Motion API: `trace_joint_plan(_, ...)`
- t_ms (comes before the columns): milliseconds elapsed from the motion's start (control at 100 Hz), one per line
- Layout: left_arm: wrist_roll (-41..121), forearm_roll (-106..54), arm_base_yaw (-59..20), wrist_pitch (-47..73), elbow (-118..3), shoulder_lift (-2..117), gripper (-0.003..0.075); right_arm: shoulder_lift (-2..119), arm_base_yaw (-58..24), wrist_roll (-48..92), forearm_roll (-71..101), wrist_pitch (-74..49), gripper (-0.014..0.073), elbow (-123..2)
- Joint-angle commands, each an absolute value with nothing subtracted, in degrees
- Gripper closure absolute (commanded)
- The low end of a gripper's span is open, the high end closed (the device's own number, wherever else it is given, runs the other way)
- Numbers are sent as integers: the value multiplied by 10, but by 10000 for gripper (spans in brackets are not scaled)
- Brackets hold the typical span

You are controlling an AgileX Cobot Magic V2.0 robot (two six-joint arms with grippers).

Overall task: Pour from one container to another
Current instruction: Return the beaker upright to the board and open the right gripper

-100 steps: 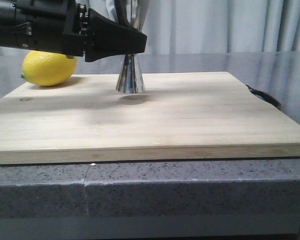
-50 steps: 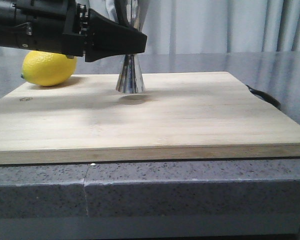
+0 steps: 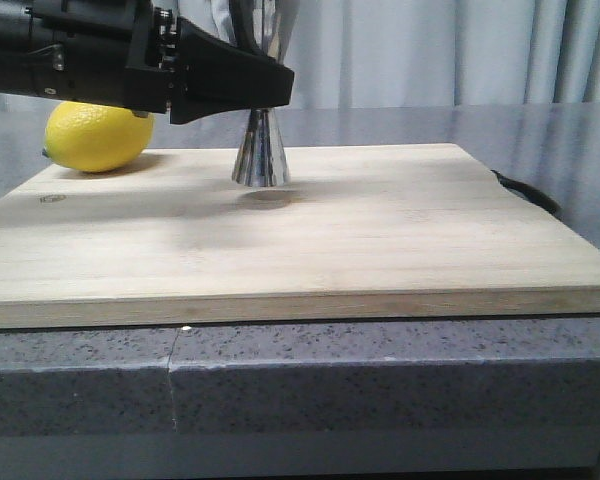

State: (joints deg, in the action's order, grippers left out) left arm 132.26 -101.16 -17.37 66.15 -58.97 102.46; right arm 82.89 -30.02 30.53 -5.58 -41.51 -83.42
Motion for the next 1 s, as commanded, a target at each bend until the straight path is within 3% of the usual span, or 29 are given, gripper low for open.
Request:
trace_joint_plan(0, 1322, -1068, -178, 714, -607, 1001, 533, 791, -255, 288, 8, -376, 289, -840)
trace_joint_plan(210, 1322, -1068, -178, 714, -607, 1001, 533, 733, -178, 288, 104, -245, 289, -696)
trace_joint_plan(520, 1322, -1068, -178, 714, -607, 1001, 533, 685, -173, 288, 279, 60, 289, -465)
trace_joint_plan(990, 1322, -1068, -178, 714, -607, 1001, 533, 724, -293, 213, 265, 363, 289, -338)
